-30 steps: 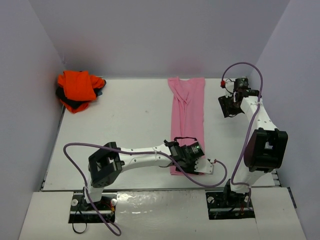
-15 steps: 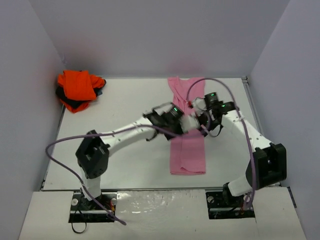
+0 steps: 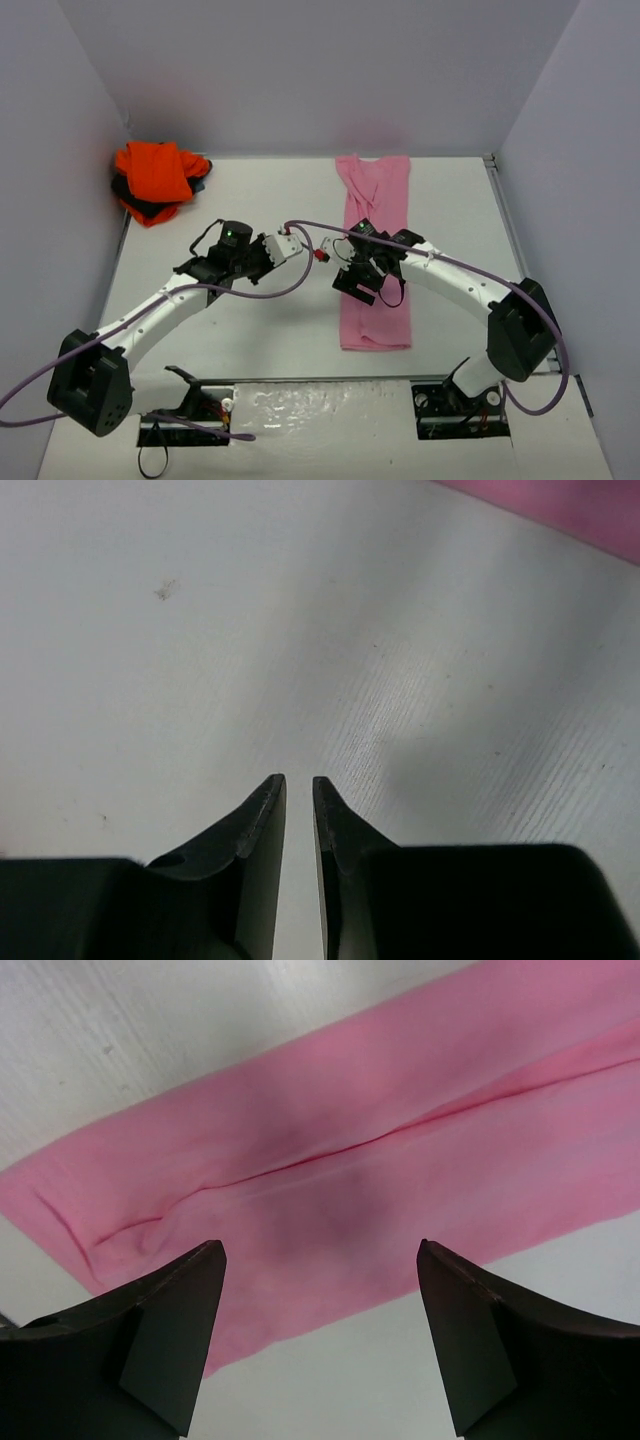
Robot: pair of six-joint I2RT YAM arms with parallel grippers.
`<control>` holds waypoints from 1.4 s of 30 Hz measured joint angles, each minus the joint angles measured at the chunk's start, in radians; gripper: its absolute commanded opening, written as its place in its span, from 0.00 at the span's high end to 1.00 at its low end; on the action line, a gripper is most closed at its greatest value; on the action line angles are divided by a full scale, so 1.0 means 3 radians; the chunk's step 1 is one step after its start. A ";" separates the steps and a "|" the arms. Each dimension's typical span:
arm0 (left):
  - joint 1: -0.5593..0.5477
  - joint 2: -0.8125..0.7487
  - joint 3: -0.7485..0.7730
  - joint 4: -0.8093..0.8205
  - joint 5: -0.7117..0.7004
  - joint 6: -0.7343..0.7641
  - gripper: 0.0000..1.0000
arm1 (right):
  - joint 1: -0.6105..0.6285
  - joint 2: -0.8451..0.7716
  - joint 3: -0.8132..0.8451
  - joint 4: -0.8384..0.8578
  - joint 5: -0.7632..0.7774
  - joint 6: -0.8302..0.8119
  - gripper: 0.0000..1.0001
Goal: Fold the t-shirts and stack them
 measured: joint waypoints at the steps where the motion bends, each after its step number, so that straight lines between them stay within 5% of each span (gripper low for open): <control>1: 0.0009 -0.0020 -0.0001 0.0024 0.0032 0.0001 0.85 | 0.0001 -0.0001 0.0010 0.0034 0.0055 -0.0015 0.26; 10: -0.0073 0.0132 0.0706 -0.0120 0.0348 0.0179 0.85 | -0.0568 -0.0268 0.0377 0.0044 -0.0296 -0.0487 0.24; 17: -0.0572 0.0426 0.1274 -0.0538 -0.0138 0.0033 0.85 | -0.0857 -0.0437 0.0402 -0.0282 -0.0226 -0.0428 0.27; 26: -0.1452 0.0941 0.2014 -0.1147 -0.0797 0.0084 0.84 | -0.0697 0.0717 0.0792 -0.0485 -0.0206 -0.0009 0.35; 29: -0.1687 0.1236 0.2308 -0.1213 -0.0801 0.0081 0.94 | -0.0439 0.1035 0.0903 -0.0551 -0.0161 0.0053 0.35; 32: -0.1726 0.1346 0.2461 -0.1352 -0.0757 -0.0006 0.92 | -0.0412 0.1121 0.0946 -0.0559 -0.0055 0.0131 0.31; 35: -0.1683 0.1412 0.2500 -0.1338 -0.0754 -0.0078 0.82 | -0.0635 0.1112 0.0995 -0.0475 0.0168 0.0246 0.32; 42: -0.1802 0.1456 0.2195 -0.1360 -0.0719 -0.0165 0.88 | -0.1962 0.1072 0.1190 -0.0066 0.0676 0.0673 0.29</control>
